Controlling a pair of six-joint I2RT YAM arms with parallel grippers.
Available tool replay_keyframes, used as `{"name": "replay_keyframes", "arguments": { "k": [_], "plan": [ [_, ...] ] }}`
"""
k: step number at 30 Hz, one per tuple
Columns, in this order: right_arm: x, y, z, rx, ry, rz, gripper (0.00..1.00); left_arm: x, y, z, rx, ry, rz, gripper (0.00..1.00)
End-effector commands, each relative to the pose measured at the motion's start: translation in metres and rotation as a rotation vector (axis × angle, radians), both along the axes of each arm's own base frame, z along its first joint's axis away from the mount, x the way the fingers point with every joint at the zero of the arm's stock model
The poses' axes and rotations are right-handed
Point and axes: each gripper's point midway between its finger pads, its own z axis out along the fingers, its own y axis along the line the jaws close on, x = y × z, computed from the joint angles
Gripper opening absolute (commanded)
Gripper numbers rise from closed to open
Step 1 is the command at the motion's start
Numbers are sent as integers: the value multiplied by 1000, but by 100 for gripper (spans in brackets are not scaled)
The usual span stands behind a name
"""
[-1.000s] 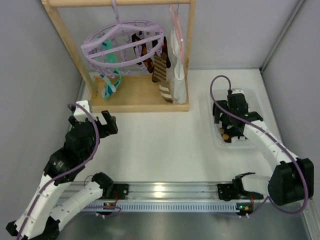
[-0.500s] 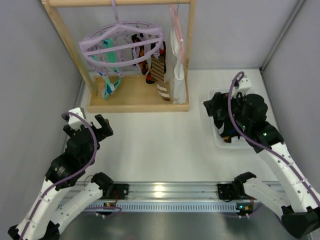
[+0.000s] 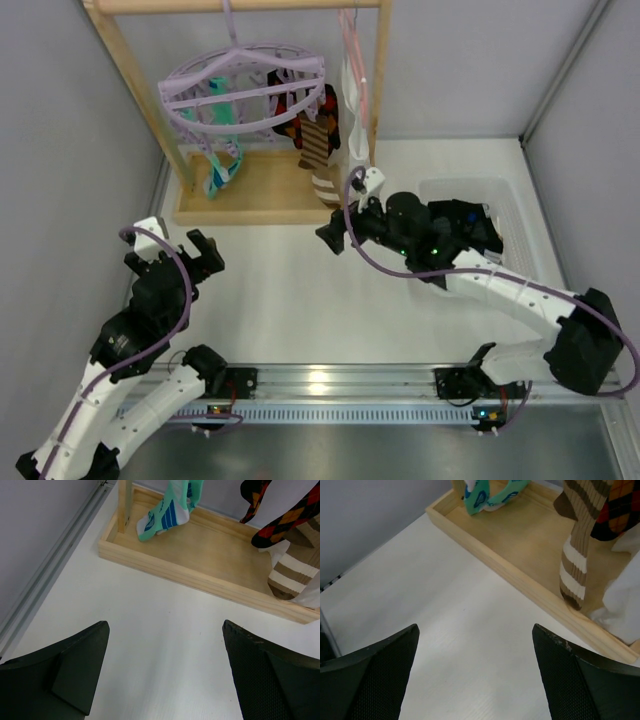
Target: Remove the socks clipped to the hanger
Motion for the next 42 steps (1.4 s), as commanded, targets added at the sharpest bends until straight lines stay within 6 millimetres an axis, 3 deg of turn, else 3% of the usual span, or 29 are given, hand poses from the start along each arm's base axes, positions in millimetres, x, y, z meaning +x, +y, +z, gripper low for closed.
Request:
{"name": "replay_keyframes", "arguments": {
  "k": [1,2,3,4,6,9,10,19,23,24,28,30,31,32,34,35,36,38,39,42],
  "plan": [
    [44,21,50,108,-169,-119,90,4,-1,1,-12,-14,12,98],
    [51,25,49,99,-176,-128,89,4,-1,1,-11,-12,10,98],
    [57,31,61,115,-194,-130,87,4,-2,1,-11,-13,7,98],
    [68,39,48,75,-192,-134,85,4,-2,1,-13,-14,6,98],
    [88,47,43,57,-194,-178,83,4,-3,1,-11,-12,-1,98],
    [112,46,46,57,-202,-255,80,3,-3,1,-14,-15,-7,98],
    [123,43,36,37,-194,-290,80,3,-4,2,-15,-16,-10,98],
    [166,38,22,-8,-214,-406,79,4,-9,1,-17,-8,-34,98],
    [181,38,16,2,-205,-386,79,5,-11,0,-16,-4,-46,98],
    [185,41,6,-11,-195,-374,79,5,-12,0,-16,-3,-48,98],
    [200,51,-5,-20,-220,-292,74,6,-13,-1,-10,4,-53,98],
    [202,56,-5,-19,-245,-267,58,6,-13,-1,-8,5,-56,98],
    [203,58,-2,-9,-258,-263,58,6,-13,0,-10,2,-55,98],
    [202,59,-3,-4,-261,-254,42,6,-13,0,-9,1,-55,98],
    [199,59,8,40,-295,-252,24,5,-13,3,-5,0,-58,98],
    [194,58,1,40,-288,-247,8,5,-13,9,-10,-13,-62,98],
    [189,56,17,80,-318,-250,3,4,-15,15,-23,-25,-77,98],
    [175,57,15,82,-325,-244,0,0,-19,34,-74,-65,-108,98],
    [170,52,27,89,-351,-272,0,0,-23,42,-91,-74,-129,98],
    [145,58,33,68,-376,-289,0,0,-46,78,-157,-106,-242,98]
  ]
}}
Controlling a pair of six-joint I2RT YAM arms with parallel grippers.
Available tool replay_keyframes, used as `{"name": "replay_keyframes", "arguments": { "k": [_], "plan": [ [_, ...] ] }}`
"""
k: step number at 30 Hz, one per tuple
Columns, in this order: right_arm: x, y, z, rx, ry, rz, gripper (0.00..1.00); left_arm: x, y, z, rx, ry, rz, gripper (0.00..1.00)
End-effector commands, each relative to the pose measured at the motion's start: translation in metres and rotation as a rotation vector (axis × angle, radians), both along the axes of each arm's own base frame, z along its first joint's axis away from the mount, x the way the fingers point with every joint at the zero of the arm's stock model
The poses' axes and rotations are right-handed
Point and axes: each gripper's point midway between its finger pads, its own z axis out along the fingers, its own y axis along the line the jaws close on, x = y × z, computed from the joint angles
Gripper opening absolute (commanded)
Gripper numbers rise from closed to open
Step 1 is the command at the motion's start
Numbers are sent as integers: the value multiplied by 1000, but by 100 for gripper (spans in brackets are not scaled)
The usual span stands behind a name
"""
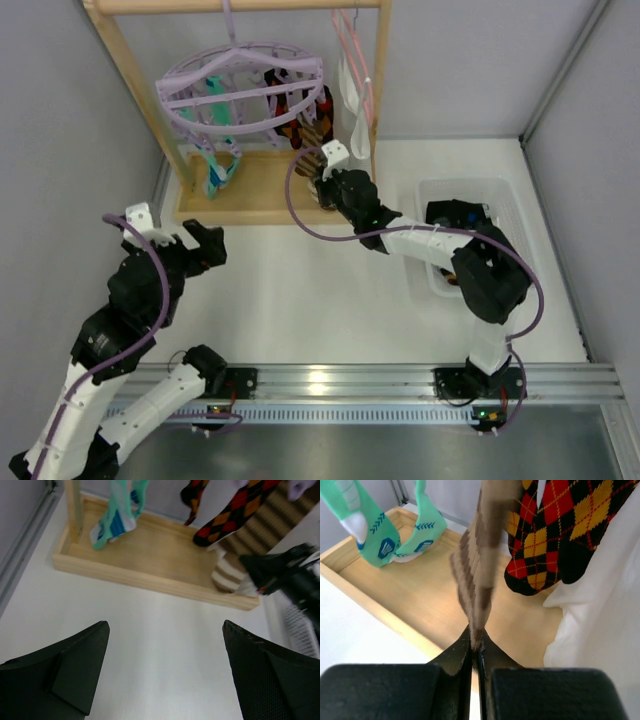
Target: Remove the socks clipped to the hanger
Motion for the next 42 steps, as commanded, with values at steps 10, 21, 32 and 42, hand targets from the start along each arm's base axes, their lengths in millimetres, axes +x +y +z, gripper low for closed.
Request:
{"name": "replay_keyframes", "arguments": {
  "k": [10,21,32,42],
  "plan": [
    [-105,36,69,-14,-168,-135,0,44,-97,137,-90,-86,-342,99],
    [-152,89,69,-152,-221,-127,0,85,-79,149,93,-4,-157,99],
    [-182,129,71,-202,-269,-87,0,117,-68,117,243,90,-13,98],
    [-188,140,62,-217,-277,-66,0,131,-58,116,292,98,99,97]
  ]
}}
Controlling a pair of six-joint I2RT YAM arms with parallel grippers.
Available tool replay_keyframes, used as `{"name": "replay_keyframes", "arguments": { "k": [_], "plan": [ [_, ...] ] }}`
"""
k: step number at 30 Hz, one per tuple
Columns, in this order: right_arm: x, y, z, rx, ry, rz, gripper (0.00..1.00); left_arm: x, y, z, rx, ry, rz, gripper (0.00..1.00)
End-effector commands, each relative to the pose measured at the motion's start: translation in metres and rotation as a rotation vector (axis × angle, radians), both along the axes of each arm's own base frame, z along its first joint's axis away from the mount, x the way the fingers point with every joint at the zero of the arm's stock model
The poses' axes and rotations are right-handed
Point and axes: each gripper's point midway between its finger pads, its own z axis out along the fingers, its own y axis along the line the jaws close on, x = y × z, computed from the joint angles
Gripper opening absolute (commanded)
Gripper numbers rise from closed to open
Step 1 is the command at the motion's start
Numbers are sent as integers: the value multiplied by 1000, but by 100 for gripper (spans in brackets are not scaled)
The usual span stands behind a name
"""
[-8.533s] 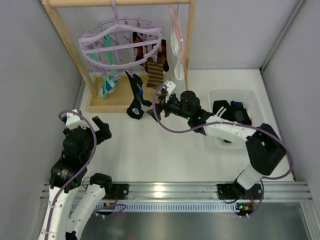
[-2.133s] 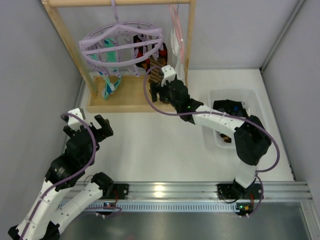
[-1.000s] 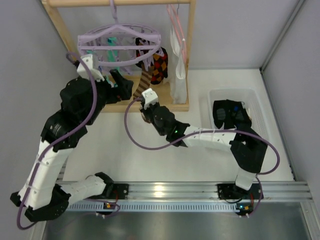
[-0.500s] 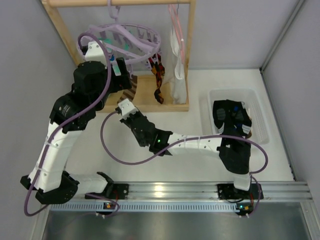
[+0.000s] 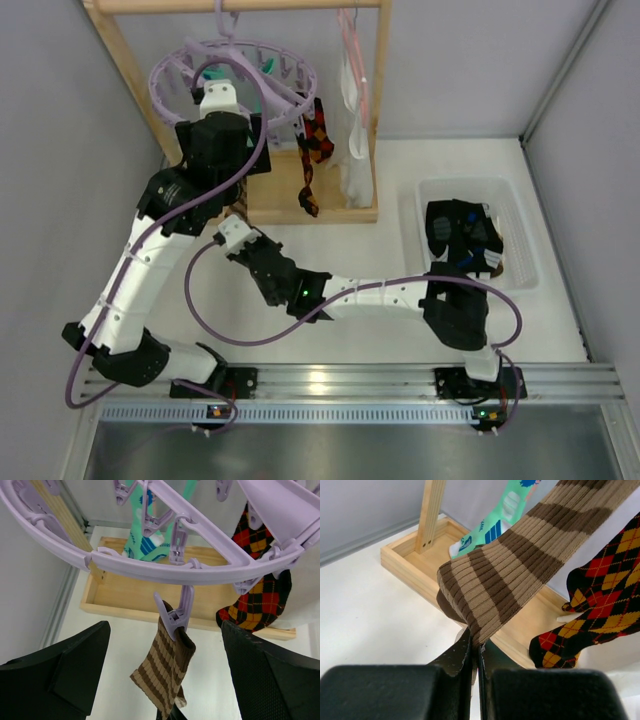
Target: Remove the socks clipped to the hanger
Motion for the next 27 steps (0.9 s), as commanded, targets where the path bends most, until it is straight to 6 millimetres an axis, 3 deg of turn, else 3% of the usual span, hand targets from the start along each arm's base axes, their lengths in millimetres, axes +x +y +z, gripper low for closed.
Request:
{"name": "replay_keyframes", "arguments": {
  "k": [1,10,17,21,24,27],
  "plan": [
    [-9,9,19,38,-19,12,0,1,15,14,29,-42,79,95],
    [-11,14,20,31,-32,17,0,11,18,1,70,-21,140,80],
    [-16,17,16,14,-40,27,0,18,18,-7,93,-9,177,76],
    [-17,17,17,18,-44,27,0,22,18,-5,101,-16,194,65],
    [-21,16,15,17,-46,36,0,26,20,-5,126,-21,212,64],
    [-24,15,17,19,-50,39,0,30,16,-4,120,-31,205,51]
  ]
}}
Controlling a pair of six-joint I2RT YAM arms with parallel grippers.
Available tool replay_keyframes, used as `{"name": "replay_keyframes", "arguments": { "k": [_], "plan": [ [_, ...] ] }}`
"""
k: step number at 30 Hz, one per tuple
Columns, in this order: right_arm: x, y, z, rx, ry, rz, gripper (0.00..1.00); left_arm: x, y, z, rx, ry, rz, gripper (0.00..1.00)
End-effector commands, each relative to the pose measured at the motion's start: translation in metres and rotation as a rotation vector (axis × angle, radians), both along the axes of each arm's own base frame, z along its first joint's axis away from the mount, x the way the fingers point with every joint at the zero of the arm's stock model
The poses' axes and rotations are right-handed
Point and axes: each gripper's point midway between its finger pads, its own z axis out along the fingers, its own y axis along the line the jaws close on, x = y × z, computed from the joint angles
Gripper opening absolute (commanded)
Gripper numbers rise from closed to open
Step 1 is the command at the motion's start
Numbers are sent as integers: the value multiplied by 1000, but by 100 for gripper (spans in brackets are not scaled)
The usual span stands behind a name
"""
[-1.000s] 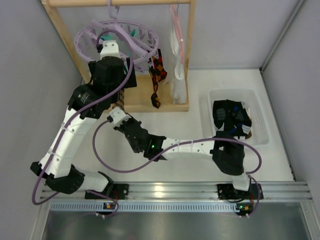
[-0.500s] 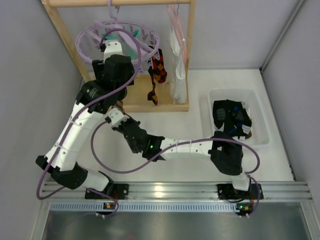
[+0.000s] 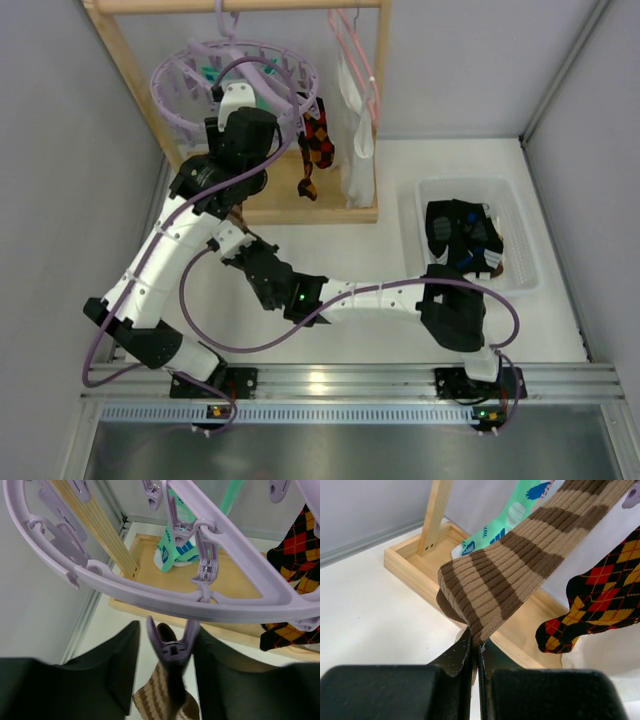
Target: Remove the socks clipped to the hanger
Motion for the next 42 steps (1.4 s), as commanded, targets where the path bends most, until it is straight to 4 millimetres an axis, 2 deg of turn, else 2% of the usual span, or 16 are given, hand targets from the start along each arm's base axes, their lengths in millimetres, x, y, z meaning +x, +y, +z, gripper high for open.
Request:
{"name": "replay_keyframes", "arguments": {
  "k": [1,11,13,15,17,18,19,24,25,29,31,34,35,36,38,42],
  "plan": [
    [-16,7,14,50,-17,26,0,5,1,22,-20,-77,18,45],
    [-19,-6,5,64,-2,24,0,13,-4,20,-12,-77,9,3],
    [-21,-16,3,77,10,19,0,13,-5,18,-15,-73,2,1],
    [-23,-33,-10,72,43,-4,0,10,-10,20,-43,-75,-36,10],
    [-28,-54,2,103,67,-7,0,3,-12,23,-80,-80,-74,16],
    [-30,-68,-18,25,100,-15,0,0,-12,23,-87,-80,-82,21],
    [-34,-85,1,85,131,-22,0,-3,-10,20,-87,-76,-84,30],
    [-32,-167,-15,80,373,-74,0,-29,0,28,-139,-104,-124,63],
    [-33,-194,-10,68,401,-92,0,-32,-1,23,-144,-92,-142,77],
    [-16,-272,-8,101,482,-224,0,-56,-3,16,-219,-90,-220,98],
    [-8,-316,0,144,492,-309,0,-73,-2,4,-255,-76,-265,98],
    [0,-355,11,190,502,-374,0,-96,2,-22,-286,-47,-305,98],
    [11,-383,13,198,499,-460,0,-101,5,-29,-295,-44,-304,98],
    [17,-395,13,200,502,-490,0,-104,7,-51,-277,-4,-297,98],
    [34,-420,9,219,534,-546,0,-116,21,-57,-285,-28,-265,98],
    [80,-456,-44,176,709,-634,0,-128,36,-87,-273,-30,-225,98]
  ]
}}
